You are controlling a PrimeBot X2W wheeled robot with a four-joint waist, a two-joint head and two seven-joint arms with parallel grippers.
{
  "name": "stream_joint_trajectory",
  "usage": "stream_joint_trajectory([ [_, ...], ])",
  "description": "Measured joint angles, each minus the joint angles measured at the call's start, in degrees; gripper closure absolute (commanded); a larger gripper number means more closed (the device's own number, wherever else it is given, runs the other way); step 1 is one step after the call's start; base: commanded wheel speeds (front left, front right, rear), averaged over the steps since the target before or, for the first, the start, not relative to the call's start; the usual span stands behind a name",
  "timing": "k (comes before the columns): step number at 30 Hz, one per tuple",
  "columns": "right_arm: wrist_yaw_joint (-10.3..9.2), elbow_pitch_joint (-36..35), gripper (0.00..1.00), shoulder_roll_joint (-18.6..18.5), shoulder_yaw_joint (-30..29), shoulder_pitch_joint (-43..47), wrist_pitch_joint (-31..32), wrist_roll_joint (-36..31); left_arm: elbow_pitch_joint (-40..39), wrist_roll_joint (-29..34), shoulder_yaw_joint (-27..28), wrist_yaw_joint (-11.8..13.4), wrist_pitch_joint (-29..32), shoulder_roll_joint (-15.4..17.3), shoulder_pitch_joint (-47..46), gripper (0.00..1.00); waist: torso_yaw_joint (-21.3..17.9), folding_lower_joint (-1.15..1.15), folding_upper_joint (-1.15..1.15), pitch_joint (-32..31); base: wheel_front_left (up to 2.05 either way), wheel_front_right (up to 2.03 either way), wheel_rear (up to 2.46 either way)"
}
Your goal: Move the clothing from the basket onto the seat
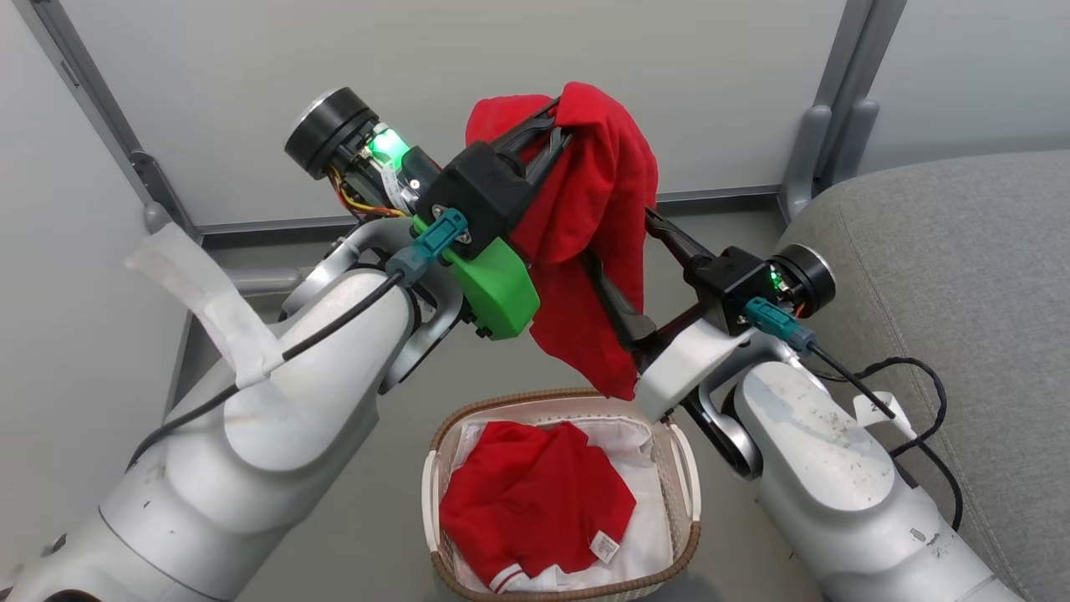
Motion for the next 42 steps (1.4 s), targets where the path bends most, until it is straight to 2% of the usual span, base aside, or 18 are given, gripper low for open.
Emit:
stream_joint_trajectory([
  [1,0.0,0.6,0.8,0.0,0.5,-0.1,0.0,0.3,-0.5,-0.1,-0.1,0.0,0.0,0.1,0.2,1.0,0.1,0.0,0.0,-0.1,0.0,0.0,0.0],
  [2,0.0,1.5,1.0,0.0,1.3,-0.5,0.0,0.7,-1.7,-0.2,-0.2,0.0,-0.1,0.6,0.9,1.0,0.2,0.0,0.0,-0.2,0.0,0.0,0.0],
  [10,0.0,1.0,1.0,0.0,2.0,-1.0,0.0,1.8,-3.2,-2.4,1.1,2.2,-0.6,2.9,5.3,1.0,-0.2,0.0,0.0,-0.2,0.0,0.0,0.0],
  [12,0.0,1.0,1.0,0.0,1.9,-1.0,0.0,1.8,-3.0,-3.4,2.0,3.0,-1.3,3.3,6.9,0.71,-0.4,0.0,0.0,-0.2,0.0,0.0,0.0],
  [13,0.0,0.9,1.0,0.0,1.6,-0.9,0.0,1.8,-2.8,-4.2,2.5,3.5,-1.9,3.4,8.2,0.51,-0.6,0.0,0.0,-0.2,0.0,0.0,0.0],
  [14,0.0,0.9,1.0,0.0,1.3,-0.9,0.0,1.8,-2.7,-4.4,2.6,3.9,-2.5,3.6,9.1,0.0,-0.7,0.0,0.0,-0.2,0.0,0.0,0.0],
  [19,0.0,1.2,1.0,0.0,-1.2,-0.5,0.0,1.4,-1.2,-7.6,3.9,6.2,-6.0,3.5,16.0,0.0,-1.2,0.0,0.0,-0.2,0.0,0.0,0.0],
  [27,0.0,0.4,1.0,0.0,-5.7,0.6,0.0,-0.5,-0.3,-13.9,6.2,6.9,-11.0,0.8,25.5,0.0,-2.4,0.0,0.0,0.3,0.0,0.0,0.0],
  [42,0.0,-1.7,1.0,0.0,-9.2,3.5,0.0,-2.1,0.5,-13.7,8.3,6.5,-12.7,-1.3,33.6,0.0,-5.9,0.0,0.0,2.2,0.0,0.0,0.0],
])
